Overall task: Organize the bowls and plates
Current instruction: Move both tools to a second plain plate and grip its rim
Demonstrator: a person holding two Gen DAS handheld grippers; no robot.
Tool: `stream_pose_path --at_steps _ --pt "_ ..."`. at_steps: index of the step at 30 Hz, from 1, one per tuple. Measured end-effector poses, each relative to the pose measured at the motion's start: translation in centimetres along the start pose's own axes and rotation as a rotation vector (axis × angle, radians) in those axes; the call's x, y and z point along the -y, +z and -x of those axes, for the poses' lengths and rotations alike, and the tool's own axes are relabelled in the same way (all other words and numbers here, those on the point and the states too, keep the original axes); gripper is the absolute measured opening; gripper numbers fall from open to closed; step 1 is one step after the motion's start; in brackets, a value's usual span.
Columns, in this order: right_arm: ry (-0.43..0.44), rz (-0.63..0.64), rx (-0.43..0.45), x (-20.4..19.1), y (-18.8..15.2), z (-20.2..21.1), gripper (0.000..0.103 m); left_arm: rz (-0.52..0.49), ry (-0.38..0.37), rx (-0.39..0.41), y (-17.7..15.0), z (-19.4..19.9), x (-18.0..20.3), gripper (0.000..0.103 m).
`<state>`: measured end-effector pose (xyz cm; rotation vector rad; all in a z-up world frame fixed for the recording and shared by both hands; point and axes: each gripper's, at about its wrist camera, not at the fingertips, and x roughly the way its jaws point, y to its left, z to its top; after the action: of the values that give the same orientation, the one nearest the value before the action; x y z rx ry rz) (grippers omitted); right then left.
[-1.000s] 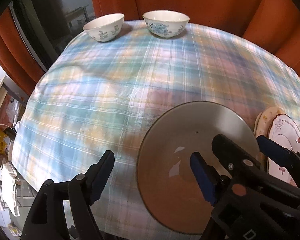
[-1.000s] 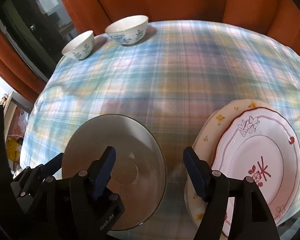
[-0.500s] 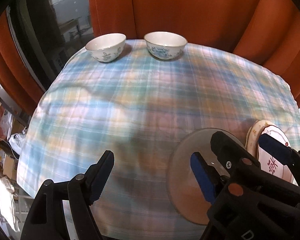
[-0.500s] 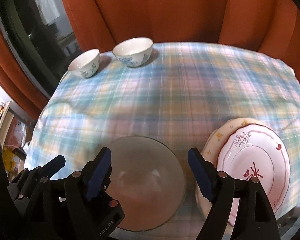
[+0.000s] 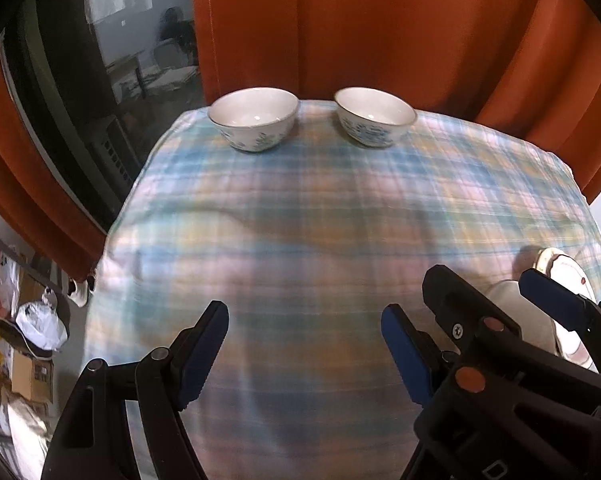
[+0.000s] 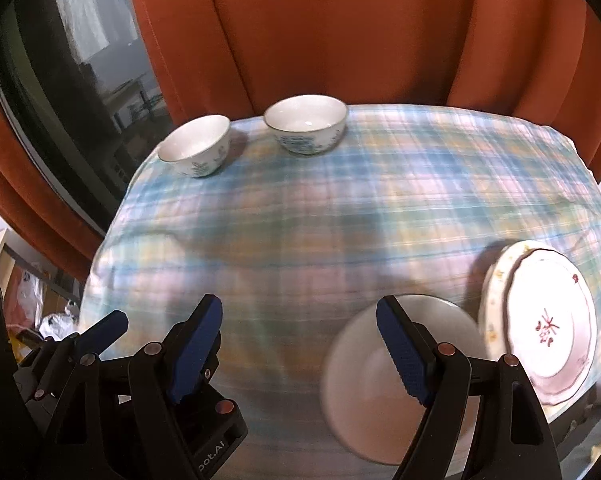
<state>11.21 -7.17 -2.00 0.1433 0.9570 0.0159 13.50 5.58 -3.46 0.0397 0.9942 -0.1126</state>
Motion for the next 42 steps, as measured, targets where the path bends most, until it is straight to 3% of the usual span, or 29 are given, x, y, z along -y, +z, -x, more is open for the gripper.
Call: stream_pose_path --at_steps 9,18,22,31,42 --pt "-0.028 -0.041 0.024 -5.2 1.5 -0.7 0.082 -0.044 -0.026 0.019 2.4 -0.2 -4.1 0.081" --pt "-0.049 -0.050 0.025 -7.3 4.8 -2.3 0.082 -0.030 -0.029 0.029 6.0 -1.8 -5.5 0.080" --pt "-0.053 -0.027 0.022 -7.7 6.7 -3.7 0.082 -0.007 0.000 0.037 8.0 -3.2 -6.0 0.080" --pt "0.026 0.005 0.030 -8.4 11.8 -7.6 0.082 0.019 0.085 0.060 13.0 -5.7 -7.0 0.081" --pt "0.061 0.034 0.038 -9.4 18.0 -13.8 0.082 0.062 0.122 0.044 17.8 -11.1 -8.9 0.081"
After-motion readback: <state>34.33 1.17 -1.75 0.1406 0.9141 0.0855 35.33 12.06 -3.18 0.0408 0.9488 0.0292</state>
